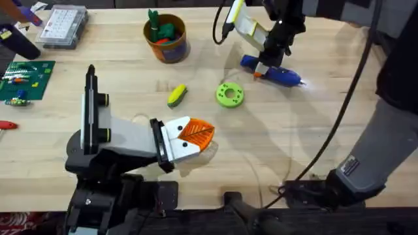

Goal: Pick up the gripper from the table and insert it into the empty holder that is missing its gripper. Then pick up a screw, insert it into the mounting hole, and use the screwdriver to tighten it. Finally, clean up the table by picking up the vegetable and placing it into the bucket.

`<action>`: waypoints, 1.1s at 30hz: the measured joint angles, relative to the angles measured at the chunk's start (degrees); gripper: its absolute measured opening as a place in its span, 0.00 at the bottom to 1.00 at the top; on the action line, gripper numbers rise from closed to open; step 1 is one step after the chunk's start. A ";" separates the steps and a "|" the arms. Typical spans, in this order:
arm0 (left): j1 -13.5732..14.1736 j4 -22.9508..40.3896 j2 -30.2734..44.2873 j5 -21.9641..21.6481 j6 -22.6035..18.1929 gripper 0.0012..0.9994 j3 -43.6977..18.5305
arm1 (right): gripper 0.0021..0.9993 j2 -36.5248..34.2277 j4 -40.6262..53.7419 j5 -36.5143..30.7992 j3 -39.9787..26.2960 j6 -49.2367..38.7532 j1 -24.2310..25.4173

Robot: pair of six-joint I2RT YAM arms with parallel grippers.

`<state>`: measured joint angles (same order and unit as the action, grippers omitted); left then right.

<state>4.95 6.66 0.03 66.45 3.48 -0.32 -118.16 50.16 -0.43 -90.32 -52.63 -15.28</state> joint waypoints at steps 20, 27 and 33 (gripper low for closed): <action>0.00 0.02 0.00 0.01 0.01 0.99 0.00 | 0.99 4.63 3.17 0.23 -0.04 2.33 -0.47; 0.00 0.02 0.00 0.01 0.01 0.99 0.00 | 1.00 20.30 6.87 0.92 -0.71 6.78 -3.71; 0.00 -0.14 0.00 -0.39 0.01 0.99 0.00 | 1.00 27.13 9.05 1.69 -0.94 11.55 -7.31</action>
<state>4.95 6.51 0.03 66.06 3.49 -0.32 -91.03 59.22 1.26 -91.26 -41.09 -22.60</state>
